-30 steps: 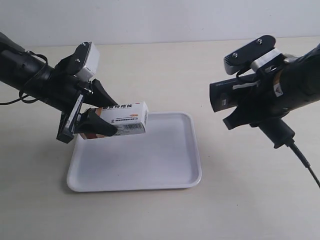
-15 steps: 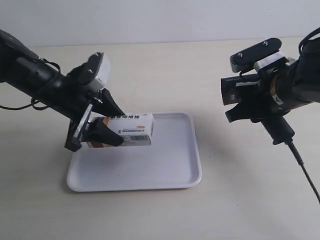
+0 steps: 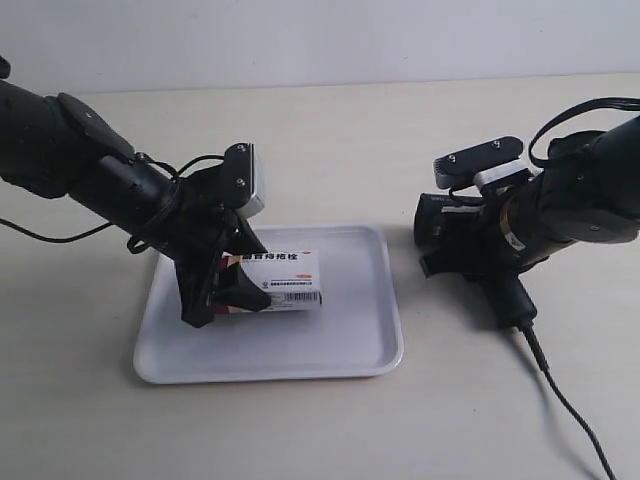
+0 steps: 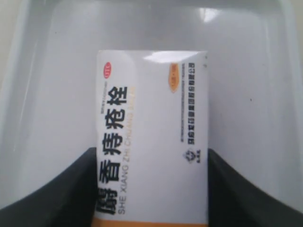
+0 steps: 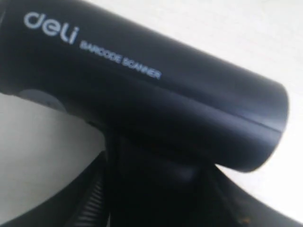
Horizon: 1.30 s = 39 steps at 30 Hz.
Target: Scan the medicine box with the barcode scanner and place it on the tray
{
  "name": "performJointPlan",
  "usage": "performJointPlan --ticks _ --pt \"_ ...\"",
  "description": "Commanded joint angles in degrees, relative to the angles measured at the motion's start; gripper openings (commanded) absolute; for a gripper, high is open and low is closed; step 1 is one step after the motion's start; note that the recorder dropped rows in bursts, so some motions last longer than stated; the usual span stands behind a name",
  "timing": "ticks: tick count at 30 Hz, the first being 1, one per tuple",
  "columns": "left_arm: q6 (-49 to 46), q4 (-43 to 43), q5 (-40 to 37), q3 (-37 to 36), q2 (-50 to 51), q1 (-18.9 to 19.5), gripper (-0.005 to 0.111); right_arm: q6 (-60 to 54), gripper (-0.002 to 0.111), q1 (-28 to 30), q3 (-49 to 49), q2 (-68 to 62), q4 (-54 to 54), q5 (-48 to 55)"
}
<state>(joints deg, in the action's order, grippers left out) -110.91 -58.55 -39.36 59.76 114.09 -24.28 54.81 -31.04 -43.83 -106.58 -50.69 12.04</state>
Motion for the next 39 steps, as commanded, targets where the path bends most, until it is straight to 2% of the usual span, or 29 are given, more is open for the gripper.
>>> performJointPlan --ticks 1,2,3,6,7,11,12,14,17,19,23,26,29,34,36,39 --pt "2.25 -3.75 0.32 -0.22 -0.04 -0.45 0.065 3.24 0.050 0.08 0.02 -1.16 -0.25 0.04" --pt "3.49 -2.24 -0.70 -0.22 -0.04 -0.45 0.077 5.16 0.064 0.08 -0.09 -1.06 -0.25 0.04" --pt "3.49 -0.89 -0.83 -0.22 -0.04 -0.45 0.085 5.72 0.072 0.08 -0.09 -0.78 -0.25 0.24" --pt "3.49 0.43 -1.41 -0.22 -0.04 -0.33 0.103 5.62 0.091 0.08 -0.09 1.15 -0.25 0.93" --pt "3.49 0.43 -1.35 -0.08 -0.68 -0.08 0.105 5.48 0.092 0.08 -0.09 3.68 -0.25 3.26" --pt "9.98 0.59 -3.60 2.10 -5.36 0.55 0.105 2.80 0.082 0.08 -0.09 14.53 2.43 14.63" --pt "14.42 1.00 -5.54 2.83 -7.44 1.06 0.105 0.68 0.073 0.08 -0.09 18.35 4.45 18.49" --pt "16.65 1.11 -9.48 3.48 -11.54 2.17 0.102 -1.14 0.058 0.08 0.17 25.75 8.30 19.96" --pt "18.81 -1.23 -13.81 3.48 -18.67 4.05 0.088 -3.25 0.023 -0.82 2.04 37.52 11.63 16.19" --pt "21.85 -2.25 -15.61 3.48 -23.50 5.34 0.065 -3.25 0.002 -1.91 4.11 45.77 11.51 15.13" --pt "25.48 -3.91 -14.41 0.31 -32.02 6.29 0.000 -1.45 0.000 -2.98 11.09 61.59 11.18 12.30" --pt "25.48 -6.76 -7.64 -6.74 -37.93 5.91 0.005 -1.87 0.000 -2.98 18.90 71.34 11.15 6.20" --pt "25.32 -11.22 4.83 -17.68 -44.90 4.85 0.005 -1.98 0.000 -2.98 26.09 79.66 11.15 2.80" --pt "21.05 -24.77 24.63 -34.39 -58.14 2.49 0.005 -1.71 0.000 -2.98 32.05 89.75 11.26 1.81" --pt "21.05 -28.13 26.82 -38.57 -62.38 2.49 0.005 -1.71 0.000 -2.98 32.44 92.12 11.26 2.10" --pt "21.05 -29.46 25.20 -42.88 -67.71 2.49 0.005 -1.71 0.000 -2.98 32.44 94.59 11.26 1.98"
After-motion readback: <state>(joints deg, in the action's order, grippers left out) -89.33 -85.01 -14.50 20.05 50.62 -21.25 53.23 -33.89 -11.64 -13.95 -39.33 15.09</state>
